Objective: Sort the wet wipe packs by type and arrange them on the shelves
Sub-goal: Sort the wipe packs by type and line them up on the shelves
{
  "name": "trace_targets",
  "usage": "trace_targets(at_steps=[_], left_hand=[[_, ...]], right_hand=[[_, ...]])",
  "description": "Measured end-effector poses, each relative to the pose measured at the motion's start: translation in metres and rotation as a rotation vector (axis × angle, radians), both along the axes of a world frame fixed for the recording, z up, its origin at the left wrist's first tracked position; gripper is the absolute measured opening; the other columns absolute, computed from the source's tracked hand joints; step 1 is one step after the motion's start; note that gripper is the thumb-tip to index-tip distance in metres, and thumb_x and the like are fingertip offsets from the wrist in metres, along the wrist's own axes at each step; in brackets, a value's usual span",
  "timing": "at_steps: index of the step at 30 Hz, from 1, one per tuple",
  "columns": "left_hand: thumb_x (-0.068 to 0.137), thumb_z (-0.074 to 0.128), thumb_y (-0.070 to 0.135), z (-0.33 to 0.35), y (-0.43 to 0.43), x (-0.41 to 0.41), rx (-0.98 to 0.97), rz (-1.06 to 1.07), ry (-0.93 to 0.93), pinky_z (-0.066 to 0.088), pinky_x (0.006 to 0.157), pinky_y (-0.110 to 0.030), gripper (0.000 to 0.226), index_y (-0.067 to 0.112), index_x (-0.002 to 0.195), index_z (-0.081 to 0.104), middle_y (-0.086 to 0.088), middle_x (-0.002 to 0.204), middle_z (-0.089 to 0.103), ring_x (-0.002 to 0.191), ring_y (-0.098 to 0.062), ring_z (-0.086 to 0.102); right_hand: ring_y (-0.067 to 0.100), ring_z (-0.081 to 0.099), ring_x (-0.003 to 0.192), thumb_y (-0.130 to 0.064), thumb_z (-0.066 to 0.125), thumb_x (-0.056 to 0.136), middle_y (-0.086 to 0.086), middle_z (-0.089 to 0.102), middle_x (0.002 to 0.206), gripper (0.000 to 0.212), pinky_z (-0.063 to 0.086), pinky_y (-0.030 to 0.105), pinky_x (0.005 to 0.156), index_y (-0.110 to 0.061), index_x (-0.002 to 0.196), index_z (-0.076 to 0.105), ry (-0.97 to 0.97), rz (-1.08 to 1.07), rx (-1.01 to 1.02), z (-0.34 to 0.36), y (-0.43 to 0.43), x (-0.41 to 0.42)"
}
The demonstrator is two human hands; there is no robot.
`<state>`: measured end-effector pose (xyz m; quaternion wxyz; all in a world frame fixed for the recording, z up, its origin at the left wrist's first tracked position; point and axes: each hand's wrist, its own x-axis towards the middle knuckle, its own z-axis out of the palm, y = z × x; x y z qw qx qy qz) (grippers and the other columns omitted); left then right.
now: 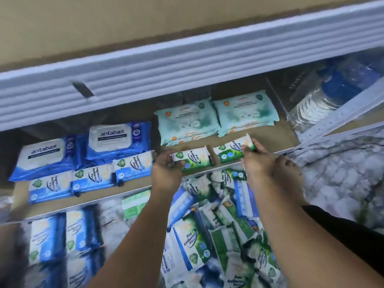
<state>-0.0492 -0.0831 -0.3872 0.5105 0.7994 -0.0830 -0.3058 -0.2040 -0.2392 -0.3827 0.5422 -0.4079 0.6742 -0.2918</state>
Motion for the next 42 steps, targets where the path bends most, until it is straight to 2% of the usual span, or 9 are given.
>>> trace_targets(at_steps=[3,5,8,11,15,22,29,38,42], left_hand=[[0.09,0.073,0.007,-0.011,-0.002,0.001,0.063,-0.022,-0.116,0.04,0.056,-0.002,0.034,0.012,0.122,0.066,0.006,0.09,0.067,0.073,-0.005,0.06],[0.092,0.072,0.013,-0.011,-0.002,0.0,0.105,-0.038,-0.19,0.037,0.055,-0.002,0.033,0.018,0.124,0.067,0.013,0.081,0.062,0.067,0.002,0.057],[0.091,0.071,0.016,-0.01,-0.007,-0.001,0.168,-0.091,-0.28,0.04,0.062,-0.008,0.036,0.023,0.126,0.067,0.005,0.082,0.066,0.069,-0.009,0.063],[0.088,0.073,0.014,-0.012,-0.012,0.001,0.192,-0.132,-0.367,0.05,0.068,-0.016,0.039,0.025,0.125,0.069,-0.002,0.087,0.071,0.072,-0.018,0.067],[0.085,0.069,0.014,-0.02,-0.016,0.001,0.249,-0.169,-0.416,0.057,0.083,-0.039,0.045,0.03,0.127,0.066,-0.009,0.097,0.071,0.093,-0.033,0.066],[0.087,0.069,0.008,-0.015,-0.023,0.005,0.303,-0.166,-0.479,0.037,0.084,-0.021,0.042,0.014,0.129,0.066,-0.013,0.116,0.066,0.112,-0.027,0.058],[0.088,0.07,0.012,-0.017,-0.026,0.008,0.33,-0.203,-0.491,0.04,0.089,-0.023,0.045,0.016,0.132,0.063,-0.011,0.125,0.063,0.119,-0.025,0.056],[0.092,0.067,0.028,0.018,-0.007,0.0,0.422,-0.327,-0.589,0.049,0.086,-0.039,0.049,0.015,0.137,0.051,-0.014,0.131,0.051,0.112,-0.033,0.057],[0.091,0.065,0.03,0.031,0.044,-0.018,0.363,-0.272,-0.561,0.051,0.075,-0.037,0.03,0.017,0.119,0.063,-0.01,0.114,0.06,0.092,-0.033,0.064]], right_hand=[[0.019,0.069,0.086,-0.015,0.07,0.092,0.006,0.074,0.11,0.04,0.052,0.019,0.074,-0.016,0.132,0.066,0.224,0.055,-0.139,-0.022,0.0,0.004],[0.03,0.069,0.086,-0.018,0.063,0.095,0.015,0.074,0.105,0.036,0.056,0.033,0.073,-0.012,0.129,0.067,0.348,0.122,-0.227,-0.03,0.002,0.008],[0.042,0.064,0.101,-0.018,0.057,0.095,0.027,0.068,0.106,0.035,0.053,0.046,0.087,-0.008,0.127,0.068,0.485,0.221,-0.315,-0.037,0.002,0.01],[0.045,0.055,0.113,-0.013,0.059,0.094,0.031,0.06,0.114,0.032,0.041,0.039,0.1,-0.002,0.122,0.069,0.562,0.282,-0.442,-0.037,0.0,0.009],[0.045,0.057,0.103,-0.016,0.062,0.093,0.03,0.058,0.106,0.029,0.04,0.039,0.089,-0.003,0.118,0.07,0.591,0.312,-0.476,-0.042,-0.004,0.009],[0.044,0.056,0.105,-0.021,0.058,0.098,0.027,0.055,0.115,0.03,0.04,0.036,0.091,-0.002,0.119,0.069,0.608,0.327,-0.459,-0.041,-0.01,0.013],[0.045,0.056,0.104,-0.024,0.058,0.098,0.027,0.056,0.114,0.031,0.042,0.037,0.091,-0.003,0.118,0.069,0.635,0.326,-0.477,-0.048,-0.013,0.013],[0.042,0.056,0.097,-0.02,0.063,0.094,0.024,0.05,0.114,0.045,0.051,0.042,0.087,-0.009,0.137,0.057,0.528,0.239,-0.634,-0.041,0.011,0.009],[0.041,0.058,0.095,-0.007,0.067,0.085,0.024,0.057,0.106,0.038,0.047,0.039,0.084,-0.005,0.123,0.067,0.539,0.278,-0.657,-0.032,0.056,0.004]])
